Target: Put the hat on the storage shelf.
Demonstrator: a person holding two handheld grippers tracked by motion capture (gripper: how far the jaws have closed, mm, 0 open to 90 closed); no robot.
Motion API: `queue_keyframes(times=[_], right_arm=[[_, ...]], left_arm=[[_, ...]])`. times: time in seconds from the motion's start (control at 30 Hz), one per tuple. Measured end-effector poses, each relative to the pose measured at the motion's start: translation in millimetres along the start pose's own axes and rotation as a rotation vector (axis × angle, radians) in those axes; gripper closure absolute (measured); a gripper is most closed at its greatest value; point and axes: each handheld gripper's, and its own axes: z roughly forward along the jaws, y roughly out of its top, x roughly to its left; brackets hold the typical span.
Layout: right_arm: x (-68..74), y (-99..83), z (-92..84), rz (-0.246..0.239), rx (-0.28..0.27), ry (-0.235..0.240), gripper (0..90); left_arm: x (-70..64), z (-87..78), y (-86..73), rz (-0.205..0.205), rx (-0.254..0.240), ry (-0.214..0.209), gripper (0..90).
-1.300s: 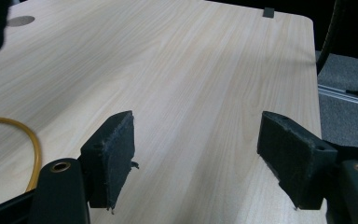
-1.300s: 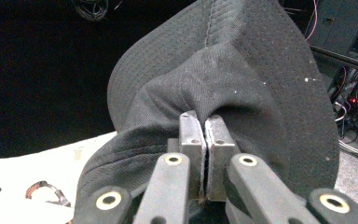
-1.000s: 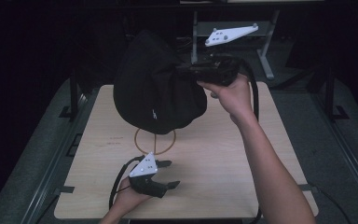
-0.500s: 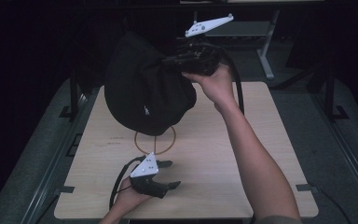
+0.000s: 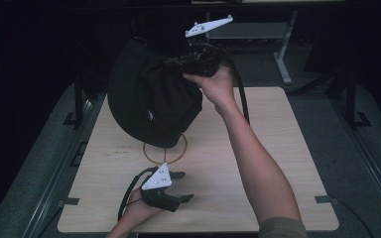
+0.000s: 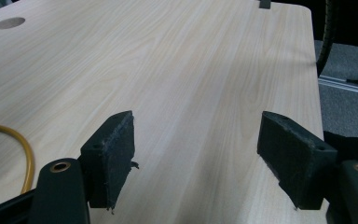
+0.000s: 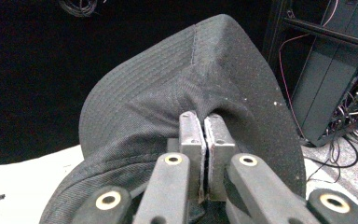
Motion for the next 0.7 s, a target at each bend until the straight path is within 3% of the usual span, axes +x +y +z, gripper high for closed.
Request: queue_keyframes(times=[0.17, 0.47, 0.7], right_arm=[[-2.3, 1.4, 7.4, 0.017, 0.002, -0.005, 87.9], [0.3, 8.7, 34.0, -0.011, 0.057, -0.031, 87.6], [0.6, 5.2, 71.6, -0.063, 0.185, -0.059, 85.0]], left_arm=[[-1.4, 1.8, 0.4, 0.012, 0.01, -0.006, 26.9], [-3.4, 2.2, 1.8, 0.031, 0.008, -0.009, 26.9], [-8.6, 4.3, 4.2, 0.055, 0.019, -0.015, 26.9]])
